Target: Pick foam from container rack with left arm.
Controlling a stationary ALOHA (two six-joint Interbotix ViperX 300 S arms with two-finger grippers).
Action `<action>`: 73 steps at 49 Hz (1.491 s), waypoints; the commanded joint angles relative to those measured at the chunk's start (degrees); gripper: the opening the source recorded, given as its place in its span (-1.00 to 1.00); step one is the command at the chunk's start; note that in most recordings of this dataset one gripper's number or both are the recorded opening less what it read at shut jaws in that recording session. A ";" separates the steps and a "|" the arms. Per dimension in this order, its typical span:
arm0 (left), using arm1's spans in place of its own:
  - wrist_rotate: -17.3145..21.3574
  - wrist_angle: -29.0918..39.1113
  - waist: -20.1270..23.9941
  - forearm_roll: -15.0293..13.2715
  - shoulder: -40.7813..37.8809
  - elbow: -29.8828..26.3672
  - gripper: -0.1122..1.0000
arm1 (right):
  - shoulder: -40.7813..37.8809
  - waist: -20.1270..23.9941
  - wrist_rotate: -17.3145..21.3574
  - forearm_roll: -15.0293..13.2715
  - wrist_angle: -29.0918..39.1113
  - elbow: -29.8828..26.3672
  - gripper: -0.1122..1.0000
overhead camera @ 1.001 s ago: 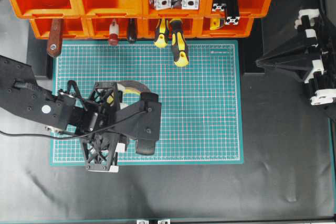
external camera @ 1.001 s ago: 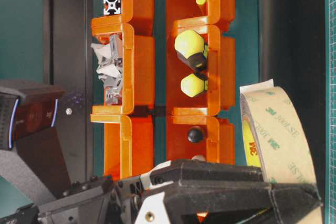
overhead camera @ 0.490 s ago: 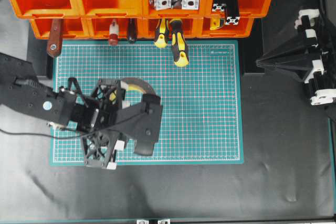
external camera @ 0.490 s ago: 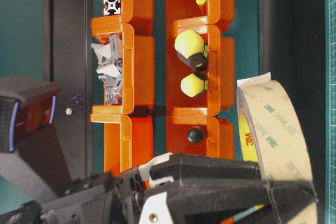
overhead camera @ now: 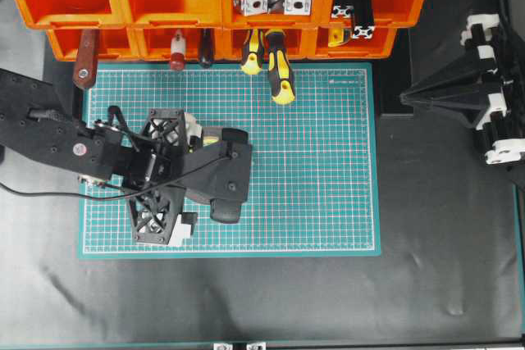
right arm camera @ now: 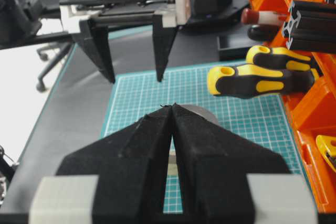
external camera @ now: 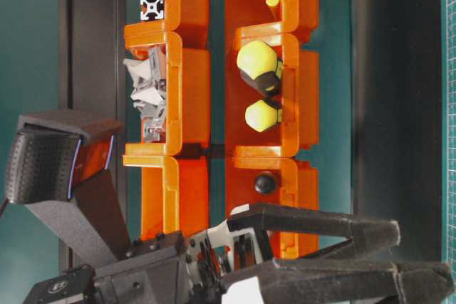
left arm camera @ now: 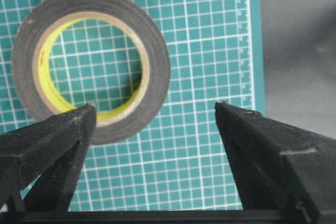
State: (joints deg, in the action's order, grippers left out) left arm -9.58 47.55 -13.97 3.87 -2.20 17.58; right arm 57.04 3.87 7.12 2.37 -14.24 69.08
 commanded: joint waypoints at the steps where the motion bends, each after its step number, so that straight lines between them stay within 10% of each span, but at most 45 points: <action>1: -0.09 -0.35 -0.09 0.18 2.29 -0.53 0.84 | -0.26 0.00 0.00 0.09 -0.09 -1.32 -0.79; 30: 0.09 -1.32 -2.20 0.18 23.03 4.39 0.76 | 0.44 0.09 0.00 0.18 0.35 -1.41 -0.79; 73: 1.41 -24.79 -0.62 0.18 63.46 32.52 0.66 | 1.14 0.00 0.00 0.09 0.79 -1.58 -0.79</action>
State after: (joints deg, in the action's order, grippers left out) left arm -8.26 23.99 -15.47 3.87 59.68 49.48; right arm 58.27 3.87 7.12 2.37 -13.36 68.99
